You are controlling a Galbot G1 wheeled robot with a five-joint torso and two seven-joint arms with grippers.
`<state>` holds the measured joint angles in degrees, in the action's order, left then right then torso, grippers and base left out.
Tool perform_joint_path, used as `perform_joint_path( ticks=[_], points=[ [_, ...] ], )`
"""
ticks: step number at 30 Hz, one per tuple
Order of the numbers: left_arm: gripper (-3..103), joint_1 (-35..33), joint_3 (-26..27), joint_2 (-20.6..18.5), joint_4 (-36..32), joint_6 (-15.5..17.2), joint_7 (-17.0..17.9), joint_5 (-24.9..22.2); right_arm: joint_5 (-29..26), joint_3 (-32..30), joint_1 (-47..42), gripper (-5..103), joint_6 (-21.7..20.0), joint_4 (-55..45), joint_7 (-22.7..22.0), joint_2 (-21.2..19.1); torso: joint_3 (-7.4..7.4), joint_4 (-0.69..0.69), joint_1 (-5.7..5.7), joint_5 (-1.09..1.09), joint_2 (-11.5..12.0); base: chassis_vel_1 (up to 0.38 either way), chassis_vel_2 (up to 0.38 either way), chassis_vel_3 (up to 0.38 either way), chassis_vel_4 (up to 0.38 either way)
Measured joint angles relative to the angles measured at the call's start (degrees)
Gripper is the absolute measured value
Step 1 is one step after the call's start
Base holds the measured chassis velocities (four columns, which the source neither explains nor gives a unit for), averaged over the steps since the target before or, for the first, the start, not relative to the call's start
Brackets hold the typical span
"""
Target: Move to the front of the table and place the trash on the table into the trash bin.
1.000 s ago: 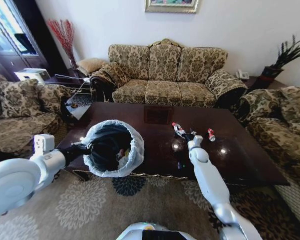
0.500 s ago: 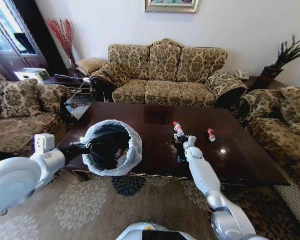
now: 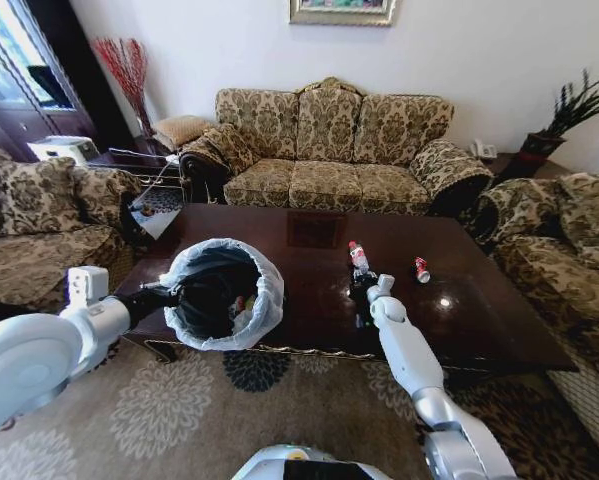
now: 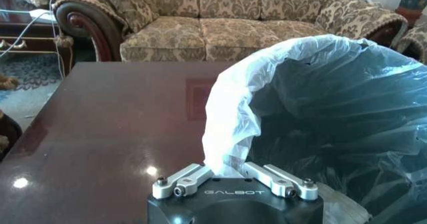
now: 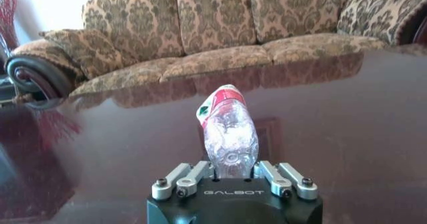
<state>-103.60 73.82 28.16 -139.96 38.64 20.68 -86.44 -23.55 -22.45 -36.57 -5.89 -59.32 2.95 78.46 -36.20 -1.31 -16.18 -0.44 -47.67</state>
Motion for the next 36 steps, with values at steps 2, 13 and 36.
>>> perform_joint_path(
  ticks=[2, 13, 36],
  points=[
    [0, 0.0, 0.1, -0.1, 0.0, 0.0, 0.0, 0.0, -0.4, -0.1, -0.7, 18, 0.2, -1.6, -0.2, -0.2, 0.00, 0.00, 0.00, 0.00, 0.0, 0.000, 0.000, 0.000, 0.000],
    [0, -0.6, 1.0, -5.2, 3.3, 1.7, 0.7, -3.1, -17.1, -0.4, -18.8, 17, 3.5, -46.9, 13.1, -7.4, 0.01, 0.01, 0.02, -0.02, 0.0, 0.000, 0.000, 0.000, 0.000],
    [0, 0.5, 0.1, -9.3, 3.7, 1.5, 0.9, -4.5, -16.8, 25.4, -23.0, 17, 1.8, -66.8, 25.9, -11.9, 0.00, 0.01, 0.00, -0.01, 0.0, 0.000, 0.000, 0.000, 0.000]
  ],
)
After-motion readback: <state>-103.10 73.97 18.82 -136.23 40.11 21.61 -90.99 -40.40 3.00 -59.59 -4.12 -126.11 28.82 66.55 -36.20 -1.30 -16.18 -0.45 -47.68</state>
